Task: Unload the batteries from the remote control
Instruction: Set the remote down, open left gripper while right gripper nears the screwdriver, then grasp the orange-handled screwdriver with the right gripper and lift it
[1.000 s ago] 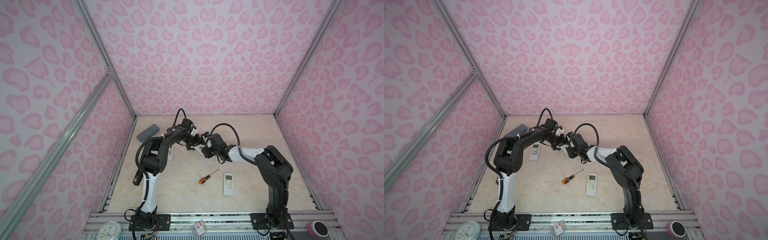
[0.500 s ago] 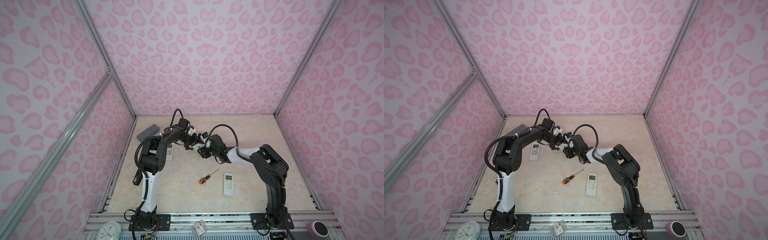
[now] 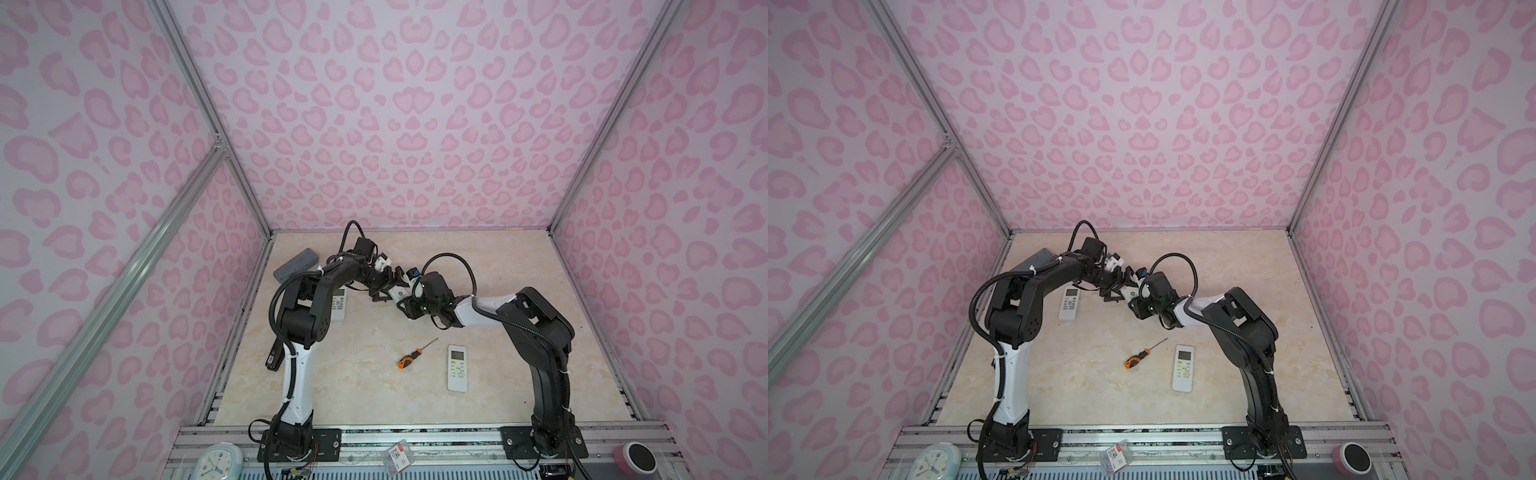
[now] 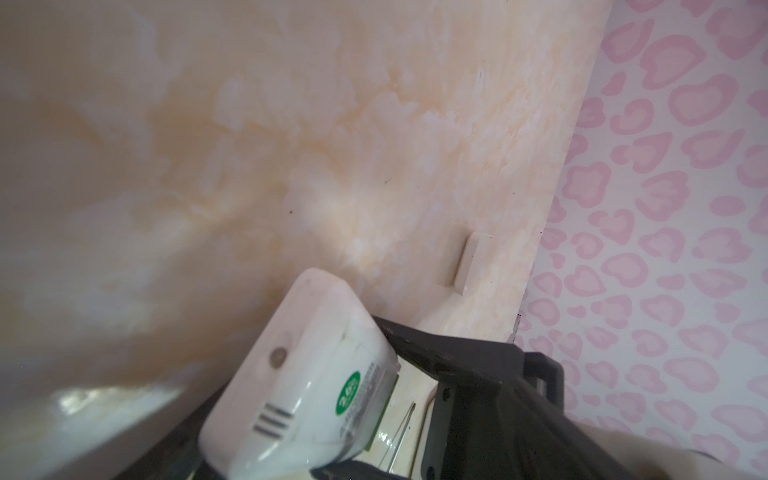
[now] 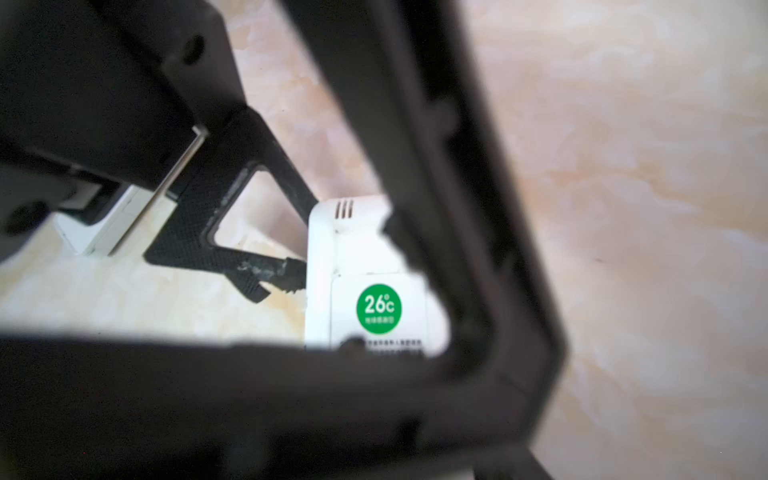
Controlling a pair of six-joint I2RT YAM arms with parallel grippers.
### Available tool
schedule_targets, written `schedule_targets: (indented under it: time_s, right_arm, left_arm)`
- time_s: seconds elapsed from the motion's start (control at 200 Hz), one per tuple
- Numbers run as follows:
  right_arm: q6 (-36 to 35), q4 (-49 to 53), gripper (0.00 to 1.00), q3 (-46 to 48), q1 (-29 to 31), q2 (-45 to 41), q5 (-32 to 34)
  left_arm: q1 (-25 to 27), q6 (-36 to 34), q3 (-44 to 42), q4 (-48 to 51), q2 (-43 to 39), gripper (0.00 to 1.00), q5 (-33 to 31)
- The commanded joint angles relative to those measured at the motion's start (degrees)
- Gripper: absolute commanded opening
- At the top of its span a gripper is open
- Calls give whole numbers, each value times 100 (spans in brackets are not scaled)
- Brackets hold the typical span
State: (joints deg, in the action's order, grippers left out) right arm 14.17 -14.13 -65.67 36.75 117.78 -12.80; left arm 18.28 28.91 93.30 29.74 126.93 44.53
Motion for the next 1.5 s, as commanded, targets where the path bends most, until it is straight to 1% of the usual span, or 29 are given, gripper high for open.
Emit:
schedule_targets:
  time_s: [0.0, 0.25, 0.28, 0.33, 0.365, 0.53, 0.55, 0.66, 0.76, 0.84, 0.955, 1.01, 1.065, 1.135, 1.21, 1.345, 1.495]
  right_arm:
    - [211, 667, 45, -68, -22, 96, 664]
    - [414, 848, 46, -176, 16, 39, 612]
    - [436, 874, 47, -192, 23, 23, 604]
    - [470, 913, 55, -203, 39, -21, 569]
    - [472, 949, 58, -210, 49, -67, 552]
    - [206, 1276, 66, -264, 93, -520, 495]
    - [150, 1341, 67, -271, 95, -599, 490]
    - [-351, 1732, 67, -250, 134, -1091, 340]
    - [-1252, 2128, 67, -73, 299, -1640, 232]
    - [-2038, 2560, 68, 65, 595, -2023, 537]
    - [-2989, 3189, 68, 202, 1292, -2322, 1258]
    - [-3399, 3323, 68, 393, 1689, -2420, 1622]
    - [-3758, 3420, 69, 572, 2027, -2517, 1796]
    - [-3974, 3564, 70, 715, 2319, -2551, 1845]
    - [-4035, 3833, 70, 665, 2482, -2485, 1794]
    - [-4113, 4125, 70, 440, 2598, -2134, 1683]
    - [-4087, 4778, 69, -50, 2629, -1598, 1469]
  left_arm:
    - [-48, 2, -83, 56, -259, 98, -299]
    - [-248, -16, -696, 50, -904, 98, -935]
    - [-271, -32, -786, 55, -987, 98, -974]
    - [-318, -38, -935, 52, -1133, 98, -1028]
    - [-346, -56, -1053, 54, -1239, 98, -1079]
    - [-385, -153, -1585, 54, -1845, 97, -1461]
    - [-387, -162, -1788, 56, -1930, 98, -1526]
    - [-379, -286, -2288, 11, -2493, 98, -1879]
    - [-378, -432, -2680, 60, -3099, 98, -2332]
    - [-380, -528, -2985, 109, -3602, 98, -2681]
    - [-392, -584, -3452, 116, -4345, 98, -3241]
    - [-390, -594, -3702, 82, -4712, 98, -3523]
    - [-397, -617, -3968, -4, -5070, 97, -3679]
    - [-419, -666, -4236, -88, -5477, 97, -3701]
    - [-424, -666, -4498, -179, -5847, 97, -3744]
    - [-431, -954, -5100, -556, -6590, 97, -3637]
    - [-429, -986, -5446, -489, -7235, 97, -3862]
